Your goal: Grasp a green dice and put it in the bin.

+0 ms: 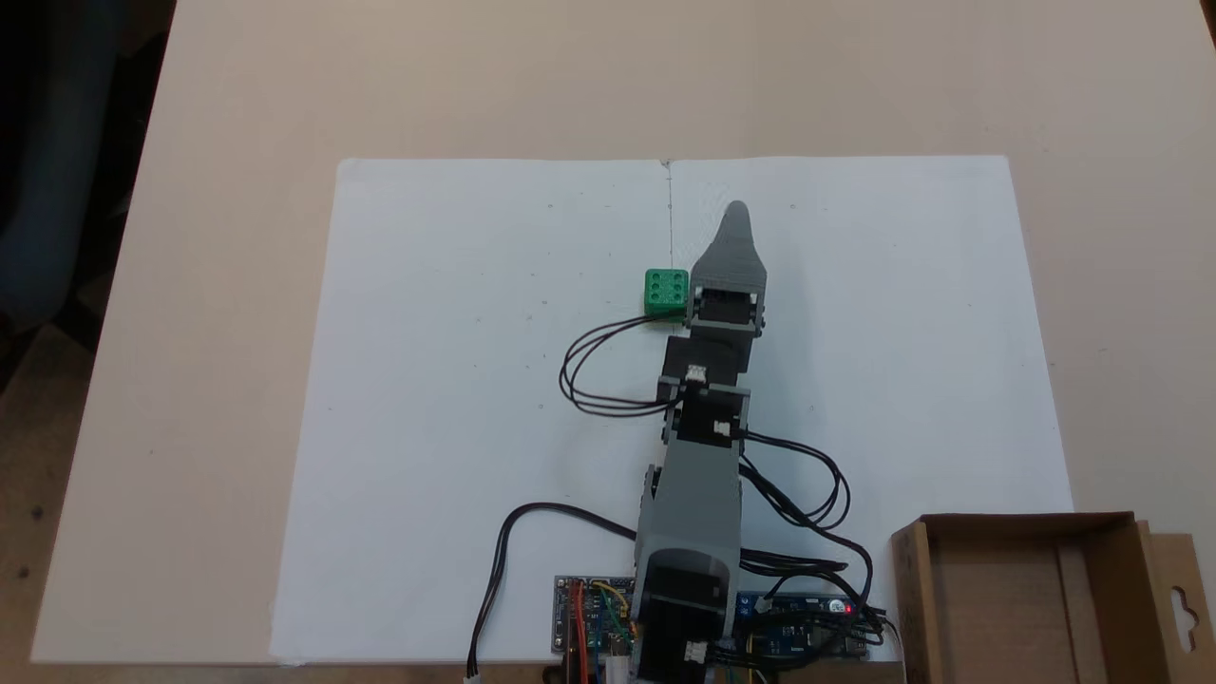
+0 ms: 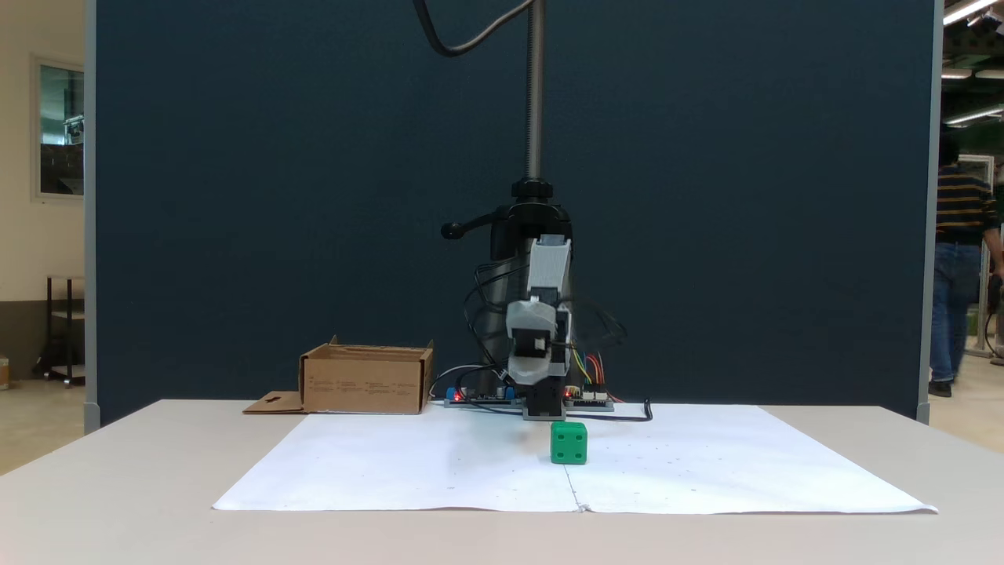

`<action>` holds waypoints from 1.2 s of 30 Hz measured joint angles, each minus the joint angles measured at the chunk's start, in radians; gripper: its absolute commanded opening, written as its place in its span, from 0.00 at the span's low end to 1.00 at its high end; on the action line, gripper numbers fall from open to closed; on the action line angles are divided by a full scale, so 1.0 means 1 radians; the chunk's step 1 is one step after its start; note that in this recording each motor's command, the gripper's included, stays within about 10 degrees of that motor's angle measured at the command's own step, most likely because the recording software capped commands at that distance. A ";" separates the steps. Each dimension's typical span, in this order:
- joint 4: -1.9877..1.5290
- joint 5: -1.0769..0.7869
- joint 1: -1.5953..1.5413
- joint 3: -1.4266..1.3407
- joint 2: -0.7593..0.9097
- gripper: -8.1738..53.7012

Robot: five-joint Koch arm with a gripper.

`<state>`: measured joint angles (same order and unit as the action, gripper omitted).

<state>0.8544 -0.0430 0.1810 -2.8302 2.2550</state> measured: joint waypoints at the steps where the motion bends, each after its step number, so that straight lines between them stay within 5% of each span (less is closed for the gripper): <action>1: -0.060 0.000 0.002 0.034 0.000 0.83; 20: -1.290 0.018 -0.140 0.877 -0.002 0.83; 36: -1.936 0.106 -0.264 0.940 -0.253 0.84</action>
<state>-1.0815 0.0629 -0.0828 -1.8899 2.0018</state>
